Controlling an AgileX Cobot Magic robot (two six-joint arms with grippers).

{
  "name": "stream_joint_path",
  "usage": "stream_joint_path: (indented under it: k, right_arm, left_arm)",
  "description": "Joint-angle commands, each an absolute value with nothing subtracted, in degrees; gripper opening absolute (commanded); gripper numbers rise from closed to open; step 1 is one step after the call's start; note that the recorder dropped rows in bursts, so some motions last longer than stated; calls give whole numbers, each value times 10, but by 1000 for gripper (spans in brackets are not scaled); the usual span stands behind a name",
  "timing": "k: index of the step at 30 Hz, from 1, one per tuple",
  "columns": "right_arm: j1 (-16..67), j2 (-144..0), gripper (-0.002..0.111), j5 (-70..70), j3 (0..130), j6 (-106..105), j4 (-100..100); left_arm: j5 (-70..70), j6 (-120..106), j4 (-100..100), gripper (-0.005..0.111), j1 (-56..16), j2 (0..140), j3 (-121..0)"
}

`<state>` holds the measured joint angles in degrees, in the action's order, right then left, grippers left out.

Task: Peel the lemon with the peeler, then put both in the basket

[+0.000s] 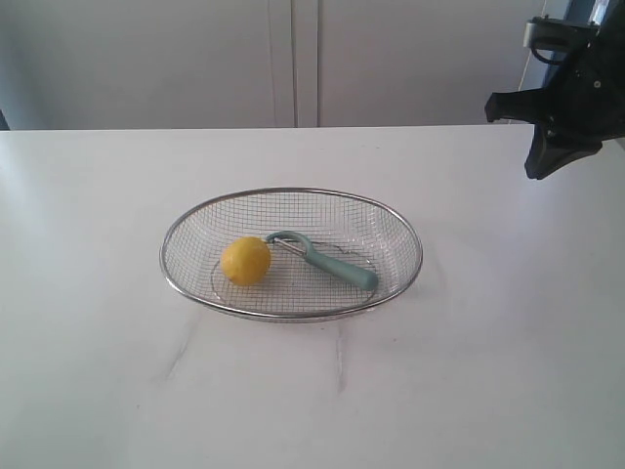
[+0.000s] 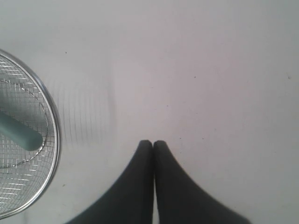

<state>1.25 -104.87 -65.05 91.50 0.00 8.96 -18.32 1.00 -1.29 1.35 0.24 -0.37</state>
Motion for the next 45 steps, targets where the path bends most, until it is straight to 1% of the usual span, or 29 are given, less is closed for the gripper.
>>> stream_joint_path:
  k: [1,20,34,45]
  right_arm:
    - [9,-1042,0,-646,919,0,87]
    - [9,-1023,0,-641,919,0,87]
    - [9,-920,0,-638,919,0,87]
    - [9,-806,0,-637,919,0,87]
  left_arm:
    - [-185,13,-16,0,16,0,0]
    - [-185,13,-16,0,16,0,0]
    - [-185,13,-16,0,16,0,0]
    - [-185,13,-16,0,16,0,0]
